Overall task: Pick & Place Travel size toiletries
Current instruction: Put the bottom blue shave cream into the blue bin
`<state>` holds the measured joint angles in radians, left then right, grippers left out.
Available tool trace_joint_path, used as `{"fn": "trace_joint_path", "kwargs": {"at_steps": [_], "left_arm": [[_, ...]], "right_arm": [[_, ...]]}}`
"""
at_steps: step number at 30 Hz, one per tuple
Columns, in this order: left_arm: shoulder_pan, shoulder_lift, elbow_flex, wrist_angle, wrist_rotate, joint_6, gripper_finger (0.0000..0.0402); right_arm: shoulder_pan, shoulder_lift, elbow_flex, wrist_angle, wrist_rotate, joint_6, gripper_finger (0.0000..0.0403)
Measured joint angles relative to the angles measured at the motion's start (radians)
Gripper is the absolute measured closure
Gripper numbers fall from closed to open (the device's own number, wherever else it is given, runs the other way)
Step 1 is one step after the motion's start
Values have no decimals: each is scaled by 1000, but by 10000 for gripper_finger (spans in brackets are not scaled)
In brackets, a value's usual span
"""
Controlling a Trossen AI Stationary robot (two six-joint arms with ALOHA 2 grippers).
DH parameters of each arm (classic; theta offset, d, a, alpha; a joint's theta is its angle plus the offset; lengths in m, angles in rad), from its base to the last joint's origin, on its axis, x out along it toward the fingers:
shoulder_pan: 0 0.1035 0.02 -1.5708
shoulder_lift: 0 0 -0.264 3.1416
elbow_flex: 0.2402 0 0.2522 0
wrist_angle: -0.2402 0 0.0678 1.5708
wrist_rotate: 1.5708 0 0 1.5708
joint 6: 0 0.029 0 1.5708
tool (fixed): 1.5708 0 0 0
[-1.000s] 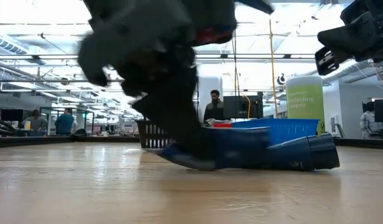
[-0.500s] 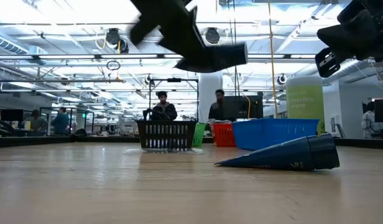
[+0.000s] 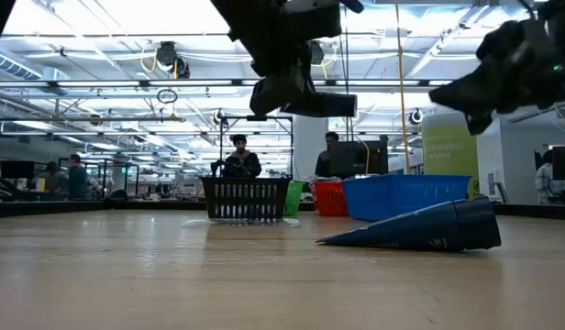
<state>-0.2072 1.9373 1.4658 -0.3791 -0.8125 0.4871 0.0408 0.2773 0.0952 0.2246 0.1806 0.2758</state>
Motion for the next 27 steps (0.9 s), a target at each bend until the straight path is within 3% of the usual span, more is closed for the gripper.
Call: {"fn": "trace_joint_path", "kwargs": {"at_steps": [4,8,12,15,19,27], "left_arm": [[16,0,0,54,1,81,374],[24,0,0,103,31,121,380],[28,0,0,104,53,121,389],[32,0,0,101,63,102,385],[38,0,1,100,94,86,373],[39,0,0,39,83,65,386]], "right_arm": [[1,176,-28,260,26,58,339],[25,348,-28,447,29,31,248],[47,519,11,500,98,-74,152],[61,640,80,511,169,-140,103],[63,805,187,498,203,-209,79],[64,1000,321,473,216,-344,86]]}}
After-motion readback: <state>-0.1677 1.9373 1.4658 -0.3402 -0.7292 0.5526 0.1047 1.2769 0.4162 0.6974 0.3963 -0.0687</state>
